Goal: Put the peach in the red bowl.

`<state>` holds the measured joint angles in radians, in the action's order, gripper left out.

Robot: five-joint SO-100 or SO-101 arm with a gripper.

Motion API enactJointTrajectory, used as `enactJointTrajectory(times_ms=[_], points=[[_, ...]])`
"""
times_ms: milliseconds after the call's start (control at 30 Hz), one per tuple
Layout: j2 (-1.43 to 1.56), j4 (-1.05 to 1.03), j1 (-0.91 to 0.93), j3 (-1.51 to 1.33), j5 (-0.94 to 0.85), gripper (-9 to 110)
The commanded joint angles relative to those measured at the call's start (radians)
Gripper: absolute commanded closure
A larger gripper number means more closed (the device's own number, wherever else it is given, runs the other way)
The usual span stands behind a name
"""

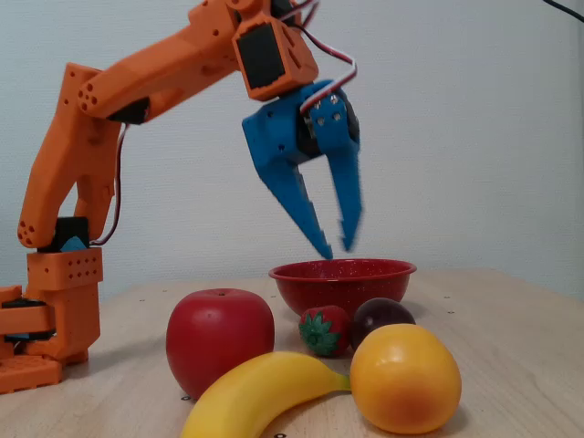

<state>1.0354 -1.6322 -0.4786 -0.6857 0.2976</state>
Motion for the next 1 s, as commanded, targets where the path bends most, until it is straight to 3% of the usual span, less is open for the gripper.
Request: enactJointTrajectory(times_ms=[0, 233, 367, 967], points=[[0.029, -0.052, -0.035, 0.104, 0.046, 75], [-0.08, -0.155, -0.058, 0.215, 0.087, 53], [-0.144, -0.207, -0.06, 0.245, 0.123, 47], [-0.403, -0.061, -0.046, 0.293, 0.172, 45]])
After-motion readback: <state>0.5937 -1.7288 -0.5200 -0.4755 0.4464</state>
